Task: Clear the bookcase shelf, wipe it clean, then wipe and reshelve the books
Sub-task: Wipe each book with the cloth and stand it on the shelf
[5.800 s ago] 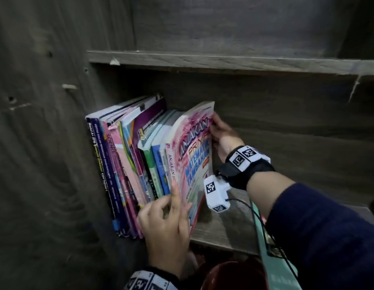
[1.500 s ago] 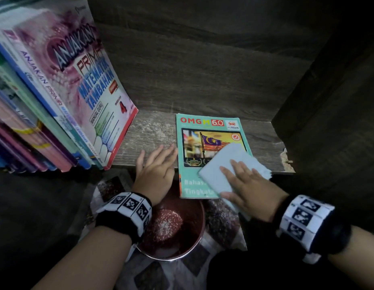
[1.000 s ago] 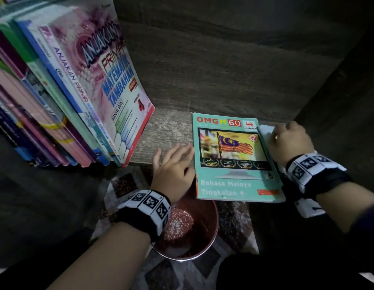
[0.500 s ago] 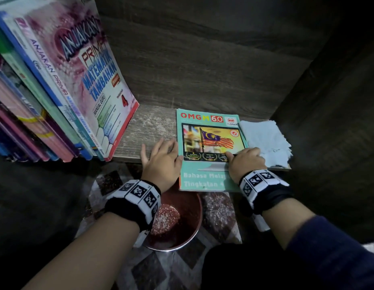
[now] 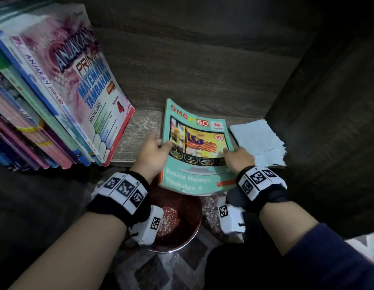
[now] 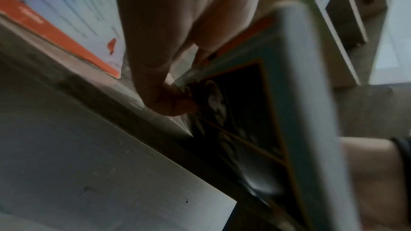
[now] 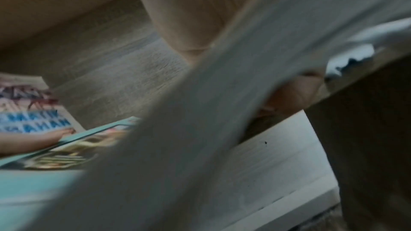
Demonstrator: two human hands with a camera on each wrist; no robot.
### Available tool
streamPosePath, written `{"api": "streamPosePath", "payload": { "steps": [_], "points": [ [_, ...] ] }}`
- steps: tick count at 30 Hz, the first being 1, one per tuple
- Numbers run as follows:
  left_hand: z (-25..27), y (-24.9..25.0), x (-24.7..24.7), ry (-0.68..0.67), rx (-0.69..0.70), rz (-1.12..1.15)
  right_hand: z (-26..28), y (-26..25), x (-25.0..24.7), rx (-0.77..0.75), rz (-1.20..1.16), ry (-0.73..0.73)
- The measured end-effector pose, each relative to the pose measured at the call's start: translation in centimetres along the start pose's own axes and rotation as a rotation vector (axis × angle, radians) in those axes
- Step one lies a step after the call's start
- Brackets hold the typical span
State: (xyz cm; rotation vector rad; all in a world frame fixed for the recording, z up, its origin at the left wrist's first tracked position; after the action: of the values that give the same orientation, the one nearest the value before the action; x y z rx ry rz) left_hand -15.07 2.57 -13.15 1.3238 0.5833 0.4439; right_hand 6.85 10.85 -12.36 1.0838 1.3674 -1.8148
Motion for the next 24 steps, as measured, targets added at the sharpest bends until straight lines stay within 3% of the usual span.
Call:
{"api": "streamPosePath", "payload": {
  "steps": [4,8,11,14,16,19,24],
  "points": [
    [0.3,-0.3,-0.7,-0.087,-0.042,0.044,-0.5,-0.5,-1.1,-0.071,-0.028,-0.091],
    [1.2,1.7,-2.5,-0.073,0.174,0.083,0.0,-3.0,-1.7,-0.218,-0.237,-0.194],
    [1.7,4.0,-5.3,0.039,0.351,0.118,0.6,-6.0,-3.4,-0.278,-0.561,-0.251],
    [2.6,6.8,-8.1,0.145,0.59,-0.001,1.0,-10.4,-4.5,-0.371,-0.763,-0.28],
    [3.0,7.9,-9.9,0.247,0.721,-0.077,1.6,-13.8,-4.5,-0.443,-0.82,-0.245],
    [3.6,8.8,-12.6,0.417,0.773,-0.129,3.0,-18.4,-4.4,-0.55,-0.879,-0.211],
    [3.9,9.0,-14.9,0.662,1.028,-0.394,3.9,-24.4,-2.2,-0.53,-0.933,-0.234]
  ]
}}
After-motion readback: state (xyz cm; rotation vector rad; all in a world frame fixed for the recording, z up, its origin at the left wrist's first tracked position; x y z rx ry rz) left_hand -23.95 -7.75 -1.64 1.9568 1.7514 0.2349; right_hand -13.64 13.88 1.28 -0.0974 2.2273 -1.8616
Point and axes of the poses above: each hand's wrist, its own z-axis away from the middle knuckle, its own x-axis out of the palm, y = z × x, the point moved 4 cm from there along -z, towards the middle knuckle, and after that the axes turned 12 degrees about y, right-handed, at the moved point
